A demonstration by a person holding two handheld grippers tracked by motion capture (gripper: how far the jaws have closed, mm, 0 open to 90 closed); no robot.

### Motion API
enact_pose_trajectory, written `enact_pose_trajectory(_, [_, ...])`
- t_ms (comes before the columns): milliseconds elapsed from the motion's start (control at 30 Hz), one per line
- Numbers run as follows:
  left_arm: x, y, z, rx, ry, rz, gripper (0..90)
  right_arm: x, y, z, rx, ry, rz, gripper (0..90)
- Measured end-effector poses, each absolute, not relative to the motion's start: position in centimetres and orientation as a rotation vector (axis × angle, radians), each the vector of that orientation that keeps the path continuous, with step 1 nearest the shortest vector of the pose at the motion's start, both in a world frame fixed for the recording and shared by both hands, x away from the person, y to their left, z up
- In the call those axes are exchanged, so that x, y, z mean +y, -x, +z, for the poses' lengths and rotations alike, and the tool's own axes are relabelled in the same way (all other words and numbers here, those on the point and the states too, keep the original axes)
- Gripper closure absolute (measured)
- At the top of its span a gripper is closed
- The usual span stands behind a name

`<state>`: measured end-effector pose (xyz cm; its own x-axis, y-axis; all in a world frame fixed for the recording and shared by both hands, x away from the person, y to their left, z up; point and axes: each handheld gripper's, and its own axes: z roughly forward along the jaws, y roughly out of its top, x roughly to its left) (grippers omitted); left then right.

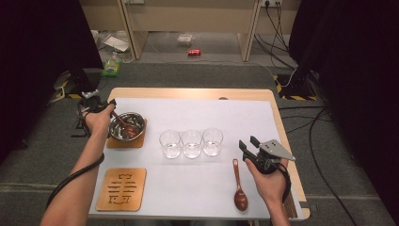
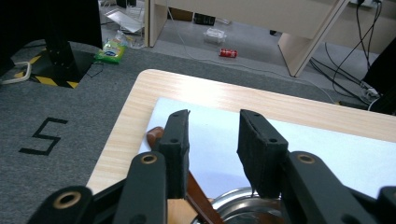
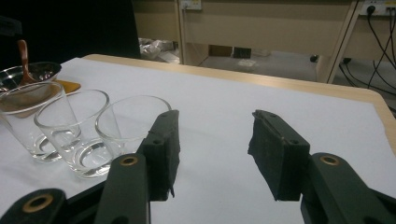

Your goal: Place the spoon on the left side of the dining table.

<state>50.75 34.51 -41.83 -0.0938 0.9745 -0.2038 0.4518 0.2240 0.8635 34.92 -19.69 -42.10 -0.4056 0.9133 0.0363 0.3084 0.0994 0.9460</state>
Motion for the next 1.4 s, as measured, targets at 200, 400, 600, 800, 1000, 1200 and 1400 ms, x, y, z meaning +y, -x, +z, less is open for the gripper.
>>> enact_pose_trajectory(200, [34.4, -49.7, -41.9, 1.664, -1.352, 0.788, 58.2, -19.7, -35.0, -42.2, 1.795, -1.202, 1.309, 52.1])
enact_pose_trajectory(400, [34.8, -48.2, -41.7, 1.648, -1.347, 0.783, 55.9, -19.8, -35.0, -42.4, 1.795, -1.215, 1.299, 52.2])
enact_pose_trajectory(600, [35.1, -46.5, -41.8, 1.63, -1.368, 0.776, 55.7, -20.0, -35.1, -42.5, 1.799, -1.234, 1.288, 52.5])
enact_pose_trajectory(800, [36.3, -46.1, -42.5, 1.661, -1.393, 0.751, 61.0, -20.0, -35.1, -42.6, 1.801, -1.243, 1.281, 53.1])
enact_pose_trajectory(1000, [37.4, -47.2, -43.8, 1.726, -1.43, 0.736, 71.2, -20.0, -35.2, -42.8, 1.816, -1.245, 1.278, 55.1])
enact_pose_trajectory(1200, [37.3, -48.8, -44.2, 1.731, -1.464, 0.724, 76.3, -20.1, -35.3, -42.9, 1.817, -1.246, 1.274, 55.9])
enact_pose_trajectory(1400, [36.9, -50.3, -44.7, 1.757, -1.519, 0.718, 77.2, -20.4, -35.3, -43.0, 1.816, -1.251, 1.273, 55.9])
